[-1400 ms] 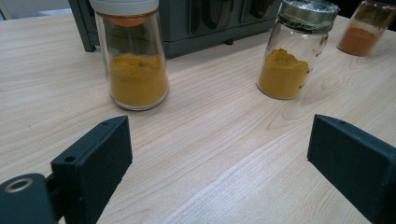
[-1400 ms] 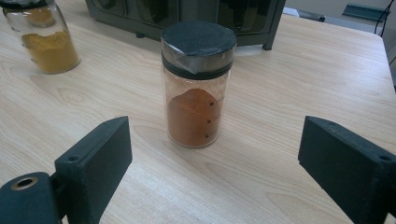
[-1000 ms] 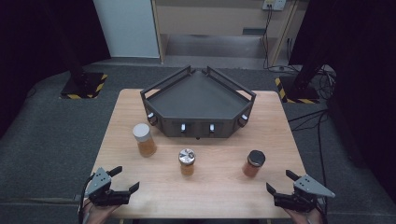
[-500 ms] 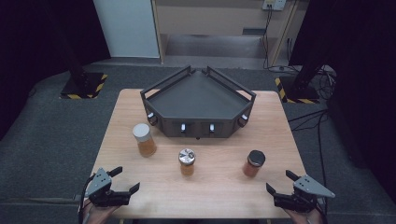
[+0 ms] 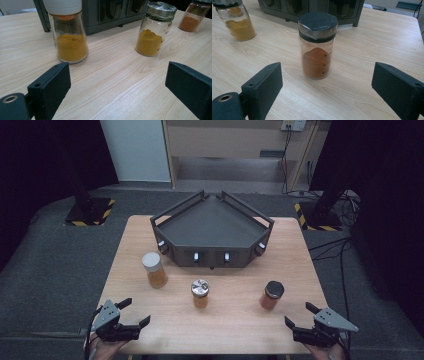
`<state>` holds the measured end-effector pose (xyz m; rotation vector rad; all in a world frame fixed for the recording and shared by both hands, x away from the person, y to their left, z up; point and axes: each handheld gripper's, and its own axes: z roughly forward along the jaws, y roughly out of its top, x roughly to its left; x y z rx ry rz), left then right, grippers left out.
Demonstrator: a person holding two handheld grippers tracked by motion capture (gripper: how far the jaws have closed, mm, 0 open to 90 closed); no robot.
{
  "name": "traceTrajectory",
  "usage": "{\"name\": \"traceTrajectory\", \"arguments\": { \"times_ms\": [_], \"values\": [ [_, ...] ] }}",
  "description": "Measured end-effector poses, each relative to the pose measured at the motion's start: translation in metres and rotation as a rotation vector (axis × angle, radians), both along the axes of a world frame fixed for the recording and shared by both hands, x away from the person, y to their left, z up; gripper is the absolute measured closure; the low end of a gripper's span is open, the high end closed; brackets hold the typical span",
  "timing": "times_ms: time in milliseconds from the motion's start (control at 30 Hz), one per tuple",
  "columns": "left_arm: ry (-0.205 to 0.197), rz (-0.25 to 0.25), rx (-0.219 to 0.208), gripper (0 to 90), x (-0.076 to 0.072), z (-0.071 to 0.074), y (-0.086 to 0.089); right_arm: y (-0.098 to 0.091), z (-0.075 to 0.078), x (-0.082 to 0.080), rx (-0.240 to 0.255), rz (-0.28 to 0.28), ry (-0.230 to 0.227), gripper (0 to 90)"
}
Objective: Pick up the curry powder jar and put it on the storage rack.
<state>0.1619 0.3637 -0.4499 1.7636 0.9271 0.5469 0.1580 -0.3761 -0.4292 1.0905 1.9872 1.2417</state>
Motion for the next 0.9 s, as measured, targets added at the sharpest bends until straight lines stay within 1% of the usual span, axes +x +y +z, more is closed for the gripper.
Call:
{"name": "traceTrajectory", "arguments": {
  "times_ms": [33, 100, 233, 300, 567, 633, 767, 900],
  "values": [
    [-0.001, 0.003, 0.008, 5.4, 0.0, 0.002, -0.001, 0.0, 0.0, 0.0, 0.002, 0.001, -0.003, 9.8],
    [0.001, 0.005, 0.009, 5.5, 0.0, 0.003, -0.001, 0.0, 0.0, 0.0, 0.0, 0.001, -0.003, 9.8],
    [0.011, 0.009, -0.005, 5.5, 0.001, 0.005, 0.0, 0.0, 0.0, 0.0, 0.0, 0.003, -0.002, 9.8],
    [0.007, 0.006, 0.009, 5.7, 0.001, 0.008, -0.001, 0.0, 0.0, 0.001, 0.001, 0.003, 0.0, 9.8],
    [0.001, -0.003, 0.018, 6.0, 0.006, 0.018, -0.001, 0.0, -0.001, 0.001, 0.003, 0.002, -0.001, 10.0],
    [0.002, -0.005, 0.011, 6.0, 0.007, 0.021, 0.0, -0.001, -0.001, 0.001, 0.003, 0.002, -0.001, 10.0],
    [0.0, -0.013, 0.029, 6.1, 0.013, 0.031, 0.001, -0.001, -0.001, 0.001, 0.007, 0.003, -0.002, 10.1],
    [0.0, -0.021, 0.035, 6.1, 0.017, 0.036, 0.001, -0.001, -0.001, 0.001, 0.006, 0.004, -0.001, 10.1]
  ]
}}
